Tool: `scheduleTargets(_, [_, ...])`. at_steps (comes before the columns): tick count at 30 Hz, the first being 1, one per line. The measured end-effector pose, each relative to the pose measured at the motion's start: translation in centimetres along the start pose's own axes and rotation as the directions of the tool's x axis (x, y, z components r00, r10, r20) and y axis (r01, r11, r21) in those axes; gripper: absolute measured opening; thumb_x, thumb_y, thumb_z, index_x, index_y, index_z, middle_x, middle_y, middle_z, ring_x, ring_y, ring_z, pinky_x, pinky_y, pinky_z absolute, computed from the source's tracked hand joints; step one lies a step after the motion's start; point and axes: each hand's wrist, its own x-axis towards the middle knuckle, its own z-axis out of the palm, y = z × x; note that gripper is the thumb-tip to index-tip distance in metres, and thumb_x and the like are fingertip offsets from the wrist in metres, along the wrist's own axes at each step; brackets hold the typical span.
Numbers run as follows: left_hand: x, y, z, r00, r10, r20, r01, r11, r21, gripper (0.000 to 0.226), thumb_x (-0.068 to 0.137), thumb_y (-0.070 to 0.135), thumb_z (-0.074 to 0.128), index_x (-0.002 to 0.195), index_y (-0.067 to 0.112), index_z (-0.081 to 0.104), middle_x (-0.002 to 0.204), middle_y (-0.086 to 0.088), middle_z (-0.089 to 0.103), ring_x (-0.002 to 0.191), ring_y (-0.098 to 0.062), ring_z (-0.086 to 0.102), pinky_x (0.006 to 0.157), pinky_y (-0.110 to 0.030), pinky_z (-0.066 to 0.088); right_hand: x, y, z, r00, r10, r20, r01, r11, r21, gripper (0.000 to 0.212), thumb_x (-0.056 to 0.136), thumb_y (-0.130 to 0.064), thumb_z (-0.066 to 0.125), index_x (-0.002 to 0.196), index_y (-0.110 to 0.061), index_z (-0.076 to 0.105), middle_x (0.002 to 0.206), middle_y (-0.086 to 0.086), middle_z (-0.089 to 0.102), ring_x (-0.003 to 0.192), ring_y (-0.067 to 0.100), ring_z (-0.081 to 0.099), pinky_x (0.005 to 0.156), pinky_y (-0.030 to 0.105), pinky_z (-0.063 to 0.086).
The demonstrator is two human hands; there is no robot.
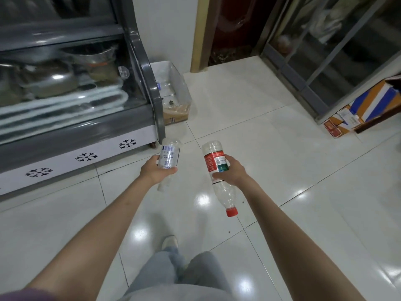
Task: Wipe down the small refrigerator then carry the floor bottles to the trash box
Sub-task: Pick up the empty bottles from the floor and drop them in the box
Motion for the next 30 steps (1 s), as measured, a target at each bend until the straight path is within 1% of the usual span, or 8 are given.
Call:
scheduleTargets(4, [3.0, 3.6, 0.3, 1.0, 0.008, -0.007, -0.008, 1.0, -0.009, 0.072, 0.069, 0.038, 0.079, 0.131, 0.021, 0.047, 0.122, -0.002, 0.059, 0.105, -0.018, 0.056, 0.088, -0.027, 0.042, 4.0, -1.4, -2.6, 1.0, -0.005, -0.003, 0.005, 1.0, -0.031, 0.067, 0.074, -0.018, 0.077, 0.132, -0.02, 0.044, 0.121, 0.003, 0.059, 0.108, 0.02, 0.057, 0.092, 0.03, 0.044])
scheduleTargets(8, [6.1, 6.5, 1.3, 1.0, 0.003, -0.015, -0.003, 1.0, -0.028, 0.073, 0.068, 0.038, 0.079, 0.131, 0.02, 0.048, 0.127, -0.002, 0.056, 0.112, -0.02, 0.056, 0.091, -0.028, 0.043, 8.3, -2.5, -5.1, 0.999, -0.027, 0.022, 0.028, 0.998, -0.047, 0.068, 0.073, -0.019, 0.078, 0.132, -0.02, 0.044, 0.119, 0.001, 0.059, 0.107, 0.018, 0.057, 0.09, 0.028, 0.043])
scheduleTargets(11, [8.7, 8.7, 2.6, 0.999, -0.037, -0.038, 0.034, 0.997, -0.076, 0.071, 0.066, 0.039, 0.081, 0.126, 0.018, 0.051, 0.123, -0.003, 0.059, 0.109, -0.021, 0.058, 0.096, -0.031, 0.045, 12.0, -3.0, -7.3, 0.997, -0.053, 0.058, 0.057, 0.996, -0.068, 0.068, 0.072, -0.02, 0.078, 0.132, -0.02, 0.045, 0.119, 0.001, 0.06, 0.097, 0.013, 0.054, 0.084, 0.024, 0.041])
scheduleTargets(15, [11.5, 11.4, 4.1, 0.996, -0.065, -0.069, 0.056, 0.99, -0.131, 0.065, 0.06, 0.042, 0.082, 0.115, 0.019, 0.055, 0.117, -0.004, 0.061, 0.103, -0.023, 0.06, 0.096, -0.039, 0.049, 16.9, -3.9, -10.6, 0.993, -0.081, 0.086, 0.086, 0.995, -0.057, 0.072, 0.072, -0.02, 0.078, 0.134, -0.021, 0.043, 0.12, 0.0, 0.058, 0.098, 0.012, 0.053, 0.083, 0.024, 0.04])
scheduleTargets(19, [14.8, 15.0, 5.6, 0.986, -0.104, -0.127, 0.082, 0.982, -0.169, 0.049, 0.067, 0.038, 0.081, 0.105, 0.02, 0.057, 0.107, -0.001, 0.062, 0.098, -0.022, 0.059, 0.087, -0.032, 0.048, 21.9, -5.1, -13.8, 0.984, -0.096, 0.149, 0.106, 0.993, -0.061, 0.071, 0.071, -0.019, 0.079, 0.133, -0.022, 0.044, 0.119, -0.001, 0.059, 0.101, 0.014, 0.055, 0.085, 0.024, 0.041])
scheduleTargets(24, [18.6, 18.6, 6.8, 0.97, -0.159, -0.185, 0.108, 0.961, -0.255, 0.059, 0.066, 0.034, 0.083, 0.115, 0.015, 0.057, 0.107, -0.002, 0.061, 0.099, -0.022, 0.06, 0.088, -0.03, 0.048, 27.8, -6.5, -16.0, 0.975, -0.118, 0.188, 0.139, 0.985, -0.107, 0.08, 0.066, -0.022, 0.081, 0.136, -0.021, 0.043, 0.124, -0.001, 0.059, 0.112, 0.018, 0.057, 0.098, 0.03, 0.044])
scheduleTargets(28, [21.1, 20.9, 6.6, 0.956, -0.217, -0.199, 0.154, 0.944, -0.291, 0.059, 0.066, 0.036, 0.082, 0.114, 0.013, 0.057, 0.106, -0.001, 0.062, 0.093, -0.018, 0.059, 0.081, -0.026, 0.045, 31.7, -8.2, -17.4, 0.961, -0.127, 0.246, 0.157, 0.981, -0.109, 0.076, 0.068, -0.019, 0.08, 0.135, -0.021, 0.044, 0.122, -0.001, 0.058, 0.112, 0.019, 0.057, 0.095, 0.029, 0.044])
scheduleTargets(30, [22.6, 21.7, 6.0, 0.949, -0.241, -0.202, 0.172, 0.935, -0.31, 0.074, 0.053, 0.049, 0.083, 0.115, 0.016, 0.06, 0.109, 0.0, 0.066, 0.095, -0.018, 0.063, 0.087, -0.028, 0.049, 33.8, -9.4, -18.0, 0.956, -0.136, 0.259, 0.17, 0.979, -0.112, 0.076, 0.07, -0.019, 0.08, 0.136, -0.021, 0.043, 0.124, 0.0, 0.057, 0.111, 0.019, 0.056, 0.094, 0.027, 0.043])
